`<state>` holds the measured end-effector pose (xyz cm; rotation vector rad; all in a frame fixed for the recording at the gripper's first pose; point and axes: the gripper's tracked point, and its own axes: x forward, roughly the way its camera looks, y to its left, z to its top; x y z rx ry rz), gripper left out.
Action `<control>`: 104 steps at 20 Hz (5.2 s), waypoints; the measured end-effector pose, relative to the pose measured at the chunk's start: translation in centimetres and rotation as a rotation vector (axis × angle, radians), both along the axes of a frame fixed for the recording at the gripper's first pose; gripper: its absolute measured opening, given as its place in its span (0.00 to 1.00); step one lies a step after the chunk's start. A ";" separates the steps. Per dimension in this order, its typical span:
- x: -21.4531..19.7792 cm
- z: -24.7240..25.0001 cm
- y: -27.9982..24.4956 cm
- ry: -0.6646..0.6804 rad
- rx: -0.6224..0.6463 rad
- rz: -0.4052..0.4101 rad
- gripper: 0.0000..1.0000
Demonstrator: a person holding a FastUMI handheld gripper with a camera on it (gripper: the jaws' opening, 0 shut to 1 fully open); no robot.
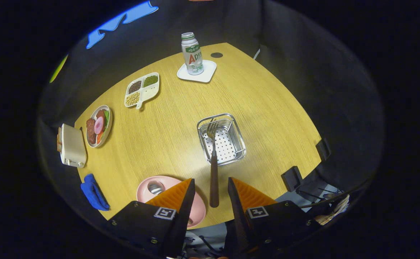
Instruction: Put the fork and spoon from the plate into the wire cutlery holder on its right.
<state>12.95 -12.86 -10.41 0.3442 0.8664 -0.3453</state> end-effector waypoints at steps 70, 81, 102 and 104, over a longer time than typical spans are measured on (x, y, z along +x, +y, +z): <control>-2.8 -17.1 14.4 0.129 -0.170 0.444 0.06; -2.3 -11.1 14.7 0.095 -0.157 0.348 0.06; -2.2 -0.5 10.0 -0.011 -0.186 0.161 0.02; -2.3 0.5 8.8 -0.022 -0.177 0.124 0.02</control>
